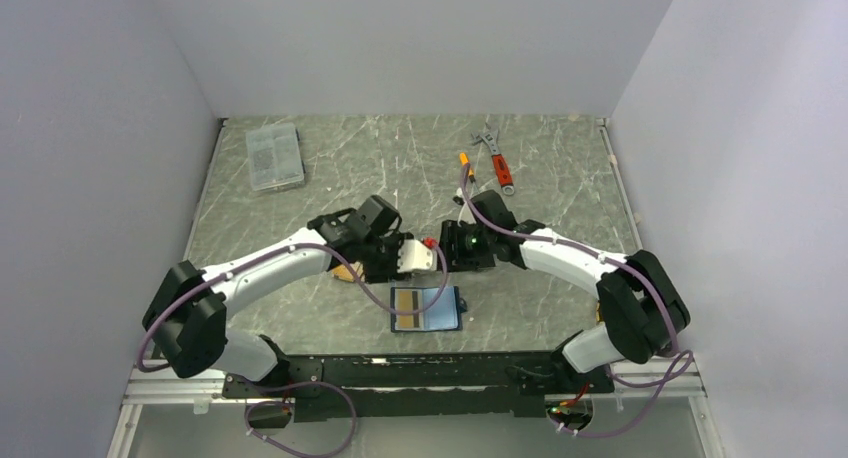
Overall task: Put the credit cards into the card holder
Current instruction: Insert the credit card into the card holder, then pick up the credit card from the center of the board.
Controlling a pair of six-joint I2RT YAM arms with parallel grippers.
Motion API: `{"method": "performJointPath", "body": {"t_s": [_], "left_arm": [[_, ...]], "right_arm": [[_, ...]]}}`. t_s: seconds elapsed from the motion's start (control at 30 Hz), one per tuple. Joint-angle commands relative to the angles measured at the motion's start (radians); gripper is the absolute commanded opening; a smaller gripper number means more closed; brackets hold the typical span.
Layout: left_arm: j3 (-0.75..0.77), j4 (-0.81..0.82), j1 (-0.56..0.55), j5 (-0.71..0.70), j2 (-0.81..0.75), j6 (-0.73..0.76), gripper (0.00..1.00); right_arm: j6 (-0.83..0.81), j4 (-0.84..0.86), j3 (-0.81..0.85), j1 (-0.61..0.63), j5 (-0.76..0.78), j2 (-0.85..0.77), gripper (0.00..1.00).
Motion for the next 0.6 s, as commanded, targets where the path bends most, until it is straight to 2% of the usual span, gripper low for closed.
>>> {"method": "performJointPath", "body": {"t_s": [0.0,0.17,0.33,0.47,0.57], "left_arm": [[0.099,-0.043,0.078,0.148,-0.01,-0.095,0.55],[0.203,0.05,0.192,0.269,0.123,-0.39,0.58],[0.219,0.146,0.249,0.349,0.271,-0.634,0.58],[0.183,0.213,0.278,0.34,0.341,-0.772,0.58],[0.149,0.253,0.282,0.341,0.367,-0.861,0.59]], "right_arm": [[-0.069,-0.038,0.068,-0.035,0.059,-0.007,0.49],[-0.095,0.031,0.086,-0.045,0.173,0.047,0.55],[-0.08,0.271,-0.005,-0.05,0.201,0.041,0.6],[-0.089,0.234,0.058,-0.067,0.143,0.125,0.61],[-0.065,0.269,0.064,-0.074,0.098,0.18,0.62]]}}
